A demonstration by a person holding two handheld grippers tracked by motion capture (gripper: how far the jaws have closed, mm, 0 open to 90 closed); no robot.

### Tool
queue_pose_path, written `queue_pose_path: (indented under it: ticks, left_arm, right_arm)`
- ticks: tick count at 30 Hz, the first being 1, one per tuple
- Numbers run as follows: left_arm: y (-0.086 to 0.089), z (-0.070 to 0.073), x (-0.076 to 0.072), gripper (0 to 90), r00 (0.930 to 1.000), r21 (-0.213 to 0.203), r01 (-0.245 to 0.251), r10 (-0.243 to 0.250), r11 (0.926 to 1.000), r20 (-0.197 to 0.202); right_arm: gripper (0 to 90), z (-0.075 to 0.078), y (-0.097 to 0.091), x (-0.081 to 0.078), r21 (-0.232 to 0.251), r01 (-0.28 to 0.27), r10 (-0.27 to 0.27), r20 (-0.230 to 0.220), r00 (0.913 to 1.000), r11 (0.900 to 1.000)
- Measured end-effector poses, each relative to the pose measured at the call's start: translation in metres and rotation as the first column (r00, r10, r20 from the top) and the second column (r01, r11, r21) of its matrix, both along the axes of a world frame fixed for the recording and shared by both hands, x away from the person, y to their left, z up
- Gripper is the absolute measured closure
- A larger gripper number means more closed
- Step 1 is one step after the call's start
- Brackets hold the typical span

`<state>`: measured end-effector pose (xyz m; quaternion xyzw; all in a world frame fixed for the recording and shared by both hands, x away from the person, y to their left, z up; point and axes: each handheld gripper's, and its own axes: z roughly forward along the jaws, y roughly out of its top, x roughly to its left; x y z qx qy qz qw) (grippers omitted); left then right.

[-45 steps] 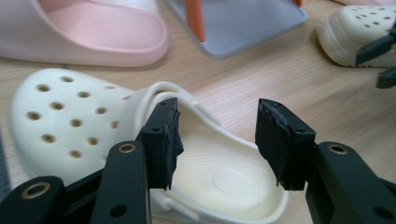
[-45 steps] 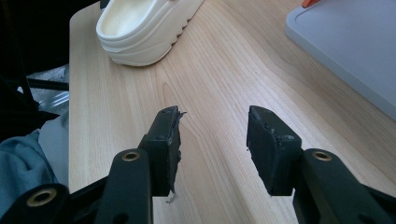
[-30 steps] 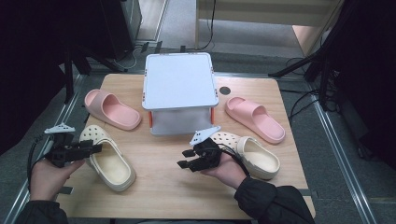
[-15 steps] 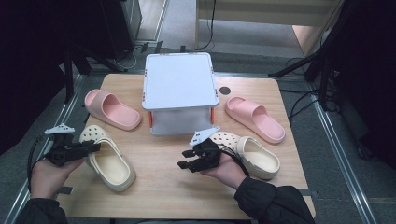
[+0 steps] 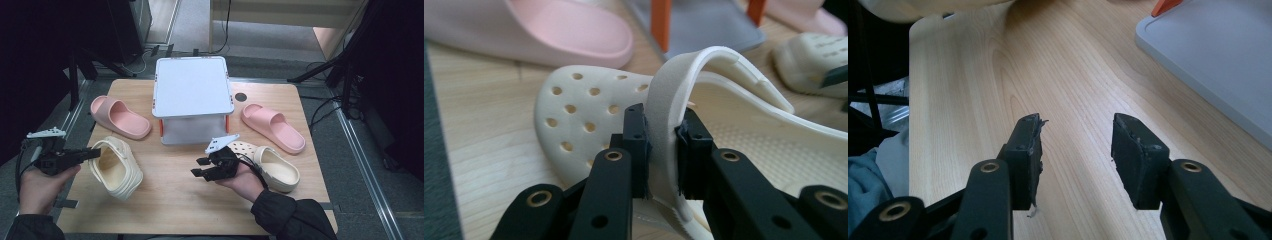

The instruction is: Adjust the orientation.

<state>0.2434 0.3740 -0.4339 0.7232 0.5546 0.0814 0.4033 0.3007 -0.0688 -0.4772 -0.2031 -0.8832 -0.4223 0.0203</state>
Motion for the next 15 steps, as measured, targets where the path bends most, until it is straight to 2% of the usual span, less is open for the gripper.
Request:
queue_pose_path:
  ticks: [1, 6, 11, 12, 15]
  left_arm:
    - [-0.004, 0.005, -0.001, 78.3, 0.9998, -0.023, 0.015, -0.014, 0.9996, 0.010]
    - [-0.018, 0.016, -0.003, 78.2, 0.9984, -0.006, 0.050, -0.050, 0.9987, 0.025]
    - [-0.032, 0.020, 0.000, 78.1, 0.9953, -0.010, 0.094, -0.094, 0.9955, 0.022]
    - [-0.038, 0.021, 0.003, 78.0, 0.9927, -0.021, 0.120, -0.119, 0.9926, 0.017]
    - [-0.046, 0.022, 0.007, 78.0, 0.9897, -0.022, 0.143, -0.143, 0.9895, 0.007]
  right_arm:
    - [56.1, 0.000, 0.000, -0.001, -0.003, 0.002, -0.002, -0.002, 1.0000, 1.0000]
    - [56.2, 0.000, 0.000, 0.000, -0.002, 0.006, -0.006, -0.006, 1.0000, 1.0000]
    - [56.2, 0.001, -0.003, 0.000, 0.004, 0.014, -0.014, -0.004, 0.9999, 0.9999]
    - [56.2, 0.001, -0.003, 0.000, 0.003, 0.017, -0.017, -0.001, 0.9999, 0.9999]
    - [56.2, 0.002, -0.005, -0.001, 0.004, 0.024, -0.024, -0.004, 0.9997, 0.9997]
